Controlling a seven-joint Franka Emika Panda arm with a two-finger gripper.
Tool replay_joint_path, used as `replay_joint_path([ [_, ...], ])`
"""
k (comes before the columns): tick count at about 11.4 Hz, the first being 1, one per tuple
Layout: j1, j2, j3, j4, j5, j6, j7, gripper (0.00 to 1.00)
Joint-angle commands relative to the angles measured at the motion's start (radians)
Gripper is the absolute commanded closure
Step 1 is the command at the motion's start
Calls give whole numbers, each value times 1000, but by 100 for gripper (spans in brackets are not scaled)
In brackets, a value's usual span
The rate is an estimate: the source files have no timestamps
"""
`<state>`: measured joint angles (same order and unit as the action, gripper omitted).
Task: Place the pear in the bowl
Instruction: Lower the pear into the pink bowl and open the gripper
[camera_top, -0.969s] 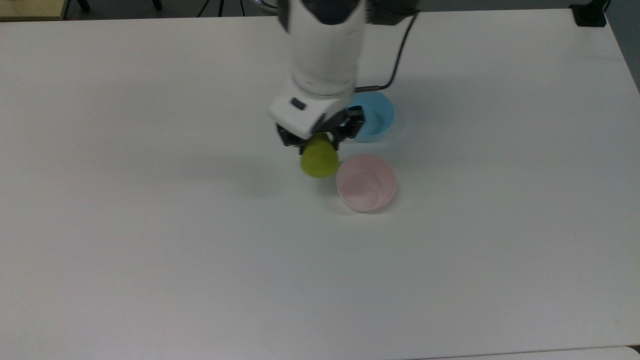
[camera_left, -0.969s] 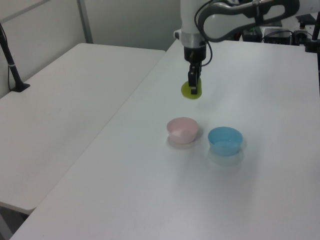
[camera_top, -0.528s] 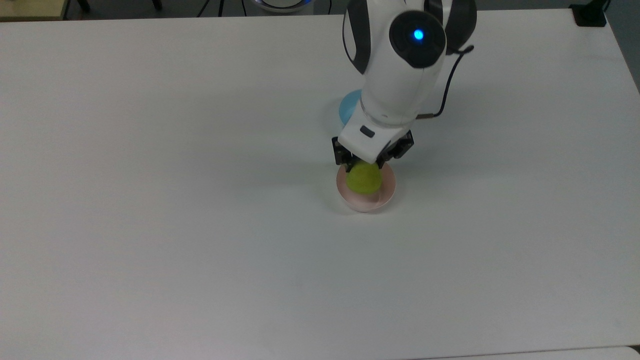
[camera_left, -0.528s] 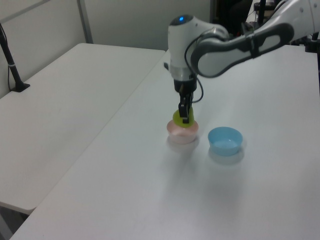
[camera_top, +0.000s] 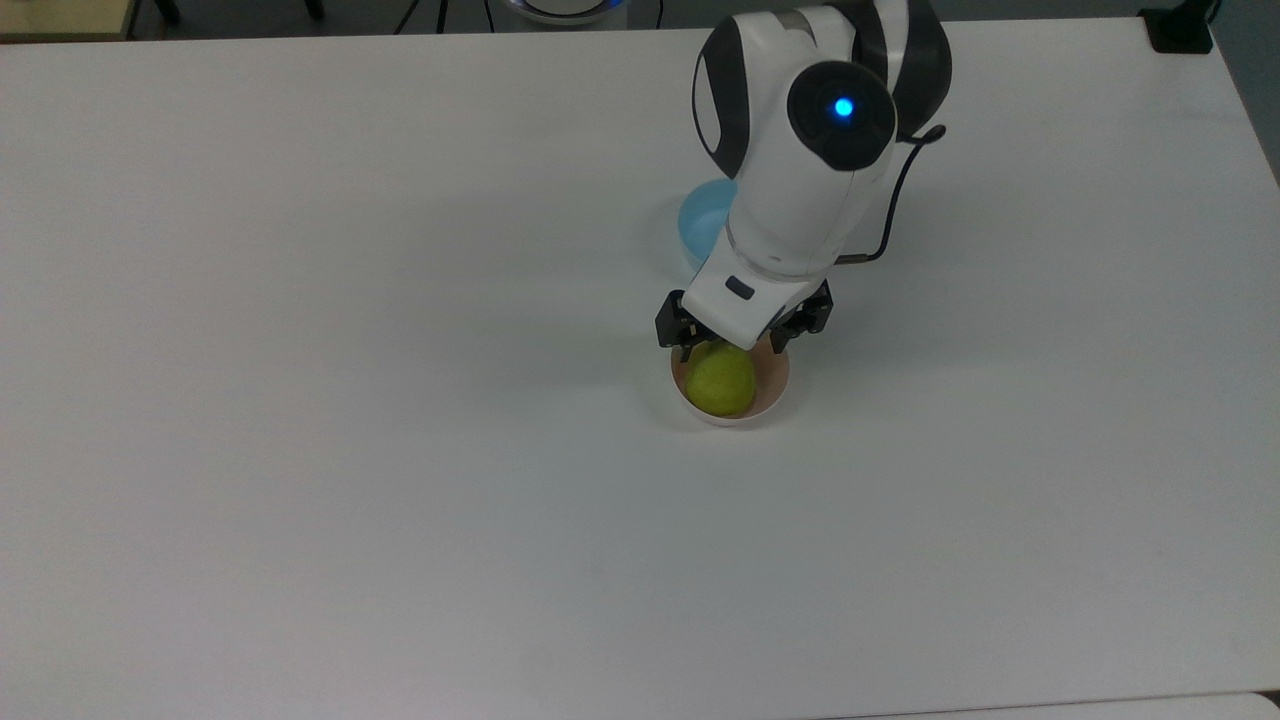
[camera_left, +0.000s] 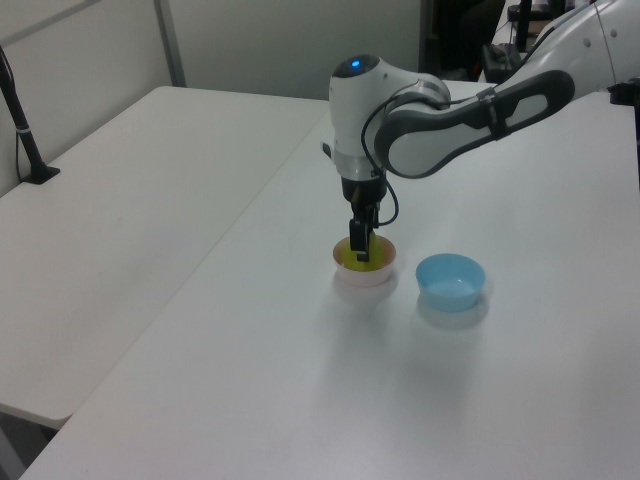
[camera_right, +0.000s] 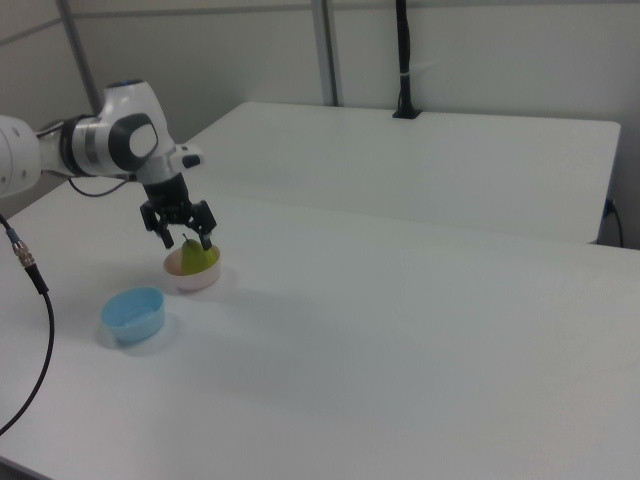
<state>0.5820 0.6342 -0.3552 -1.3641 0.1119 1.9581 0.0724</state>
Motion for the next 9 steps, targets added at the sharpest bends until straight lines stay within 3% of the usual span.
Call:
replay_joint_path([
  [1,-63,-172,10,-56,9,-21,41,0],
  [4,-270,-347,90,-110,-43,-146,30,0],
  [6,-443,-454,191,-163,-44,-178,-26,0],
  [7,-496,-500,221,-191,-44,-212,-46,0],
  [9,-539,-576,234,-243,-44,-255,-77,0],
])
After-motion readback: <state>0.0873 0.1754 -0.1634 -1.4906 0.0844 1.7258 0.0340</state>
